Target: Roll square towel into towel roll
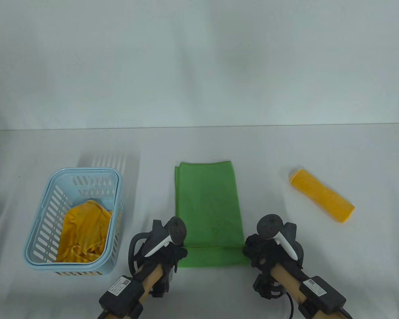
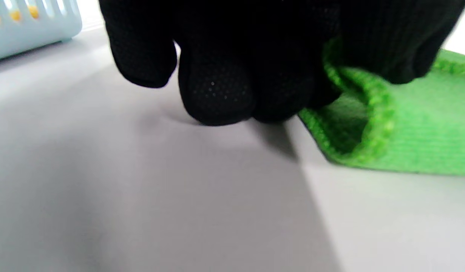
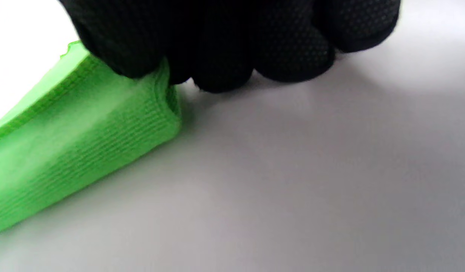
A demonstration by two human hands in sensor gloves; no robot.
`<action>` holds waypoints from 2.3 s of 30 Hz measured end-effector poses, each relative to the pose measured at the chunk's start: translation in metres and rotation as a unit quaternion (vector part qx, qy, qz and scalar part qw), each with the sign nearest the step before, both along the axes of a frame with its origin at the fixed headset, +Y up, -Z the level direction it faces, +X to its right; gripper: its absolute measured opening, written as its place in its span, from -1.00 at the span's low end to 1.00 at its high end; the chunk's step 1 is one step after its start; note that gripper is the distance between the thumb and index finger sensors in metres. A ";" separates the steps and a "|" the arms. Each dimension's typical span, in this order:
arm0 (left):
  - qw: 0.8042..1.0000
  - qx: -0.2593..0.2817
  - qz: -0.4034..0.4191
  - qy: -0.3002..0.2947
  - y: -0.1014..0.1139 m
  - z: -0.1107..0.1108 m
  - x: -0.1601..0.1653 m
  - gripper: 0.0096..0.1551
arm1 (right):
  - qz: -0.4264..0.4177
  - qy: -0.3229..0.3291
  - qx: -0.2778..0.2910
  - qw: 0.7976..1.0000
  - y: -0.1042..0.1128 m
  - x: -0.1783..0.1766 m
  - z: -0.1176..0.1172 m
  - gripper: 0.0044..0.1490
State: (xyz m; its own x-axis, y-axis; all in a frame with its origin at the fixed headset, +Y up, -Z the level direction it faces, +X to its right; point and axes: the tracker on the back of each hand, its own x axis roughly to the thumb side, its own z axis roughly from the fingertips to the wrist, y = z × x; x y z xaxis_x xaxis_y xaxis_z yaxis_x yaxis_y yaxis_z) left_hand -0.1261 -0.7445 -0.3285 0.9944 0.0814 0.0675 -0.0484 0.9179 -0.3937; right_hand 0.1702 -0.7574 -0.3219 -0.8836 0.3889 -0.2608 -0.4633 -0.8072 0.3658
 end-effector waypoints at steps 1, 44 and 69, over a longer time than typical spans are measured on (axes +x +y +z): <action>1.000 0.001 0.000 0.001 0.000 0.000 0.000 -0.48 | 0.000 0.000 0.000 1.000 0.000 0.000 0.000 -0.45; 0.976 0.038 -0.094 -0.195 0.010 0.034 0.039 -0.28 | 0.166 0.218 0.093 0.957 -0.002 -0.053 0.038 -0.09; 0.985 0.066 -0.065 -0.147 0.005 0.020 0.028 -0.28 | 0.000 0.110 0.132 0.985 0.008 -0.021 0.009 -0.46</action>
State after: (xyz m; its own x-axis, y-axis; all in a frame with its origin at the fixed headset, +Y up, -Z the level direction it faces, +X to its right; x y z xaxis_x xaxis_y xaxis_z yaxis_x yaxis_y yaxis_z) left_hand -0.0979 -0.7391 -0.3088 0.9317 -0.0744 0.3556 0.1716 0.9529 -0.2501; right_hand 0.1488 -0.7497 -0.3128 -0.9073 0.4177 0.0480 -0.3964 -0.8878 0.2340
